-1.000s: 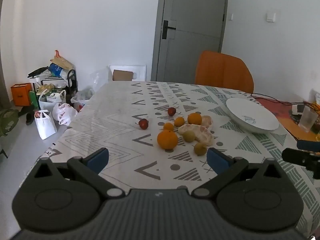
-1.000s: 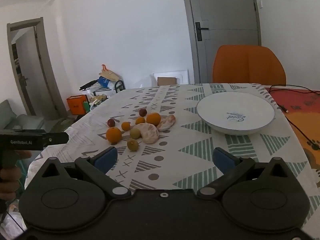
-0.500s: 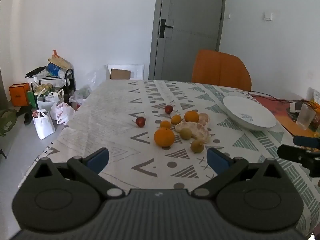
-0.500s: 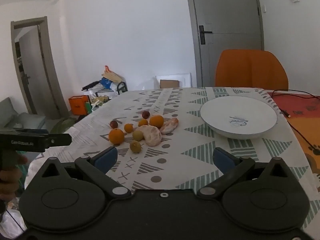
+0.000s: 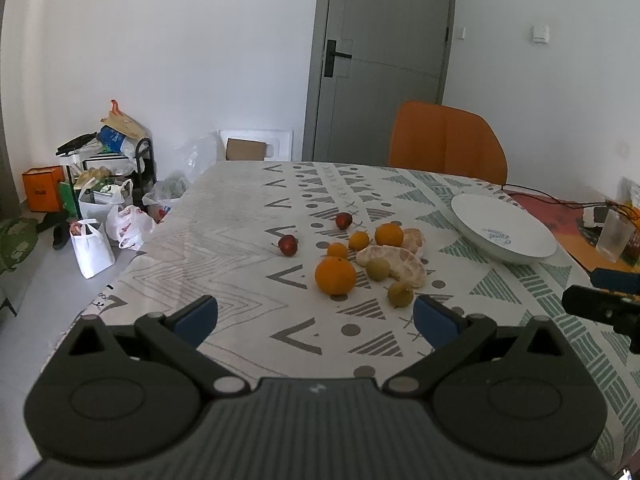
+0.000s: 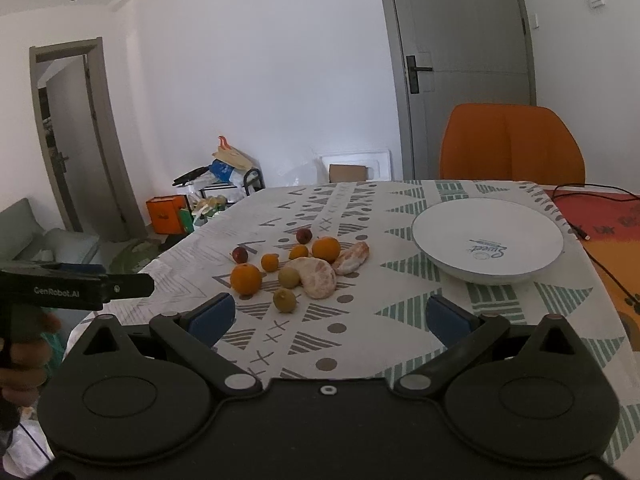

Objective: Organize fruits

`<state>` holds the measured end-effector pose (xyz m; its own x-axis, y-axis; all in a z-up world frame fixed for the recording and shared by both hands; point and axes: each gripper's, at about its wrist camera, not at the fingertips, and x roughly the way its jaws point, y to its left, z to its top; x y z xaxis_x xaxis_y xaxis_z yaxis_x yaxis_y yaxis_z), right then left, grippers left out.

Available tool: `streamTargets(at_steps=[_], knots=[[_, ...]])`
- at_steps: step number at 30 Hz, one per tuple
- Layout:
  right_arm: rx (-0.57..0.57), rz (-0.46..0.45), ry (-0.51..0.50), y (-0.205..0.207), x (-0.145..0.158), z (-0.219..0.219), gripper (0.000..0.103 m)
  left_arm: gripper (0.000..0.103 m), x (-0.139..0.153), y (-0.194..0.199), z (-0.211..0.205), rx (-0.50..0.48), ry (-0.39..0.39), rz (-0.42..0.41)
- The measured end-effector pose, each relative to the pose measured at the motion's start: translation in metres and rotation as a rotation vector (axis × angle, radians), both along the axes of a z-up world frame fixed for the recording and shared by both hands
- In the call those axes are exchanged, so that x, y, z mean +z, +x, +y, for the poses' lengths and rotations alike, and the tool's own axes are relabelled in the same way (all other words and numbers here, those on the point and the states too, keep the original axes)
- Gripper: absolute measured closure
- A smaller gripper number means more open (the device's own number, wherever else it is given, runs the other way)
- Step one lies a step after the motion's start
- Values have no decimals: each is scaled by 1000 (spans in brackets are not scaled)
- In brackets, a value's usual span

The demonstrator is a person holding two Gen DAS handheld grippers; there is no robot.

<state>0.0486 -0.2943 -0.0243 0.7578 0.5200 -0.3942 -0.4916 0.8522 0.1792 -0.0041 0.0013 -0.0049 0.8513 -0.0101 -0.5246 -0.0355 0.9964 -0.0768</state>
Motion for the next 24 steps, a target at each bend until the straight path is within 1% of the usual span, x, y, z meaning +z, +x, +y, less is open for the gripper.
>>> streamTargets(at_steps=[6, 12, 24], knots=[[0, 3, 11, 1, 0, -3, 0, 0, 0, 1, 3, 6, -5, 5], [-28, -4, -22, 1, -1, -2, 0, 0, 0, 1, 3, -3, -2, 2], [-29, 3, -16, 2, -1, -4, 0, 0, 0, 0, 2, 1, 0, 3]])
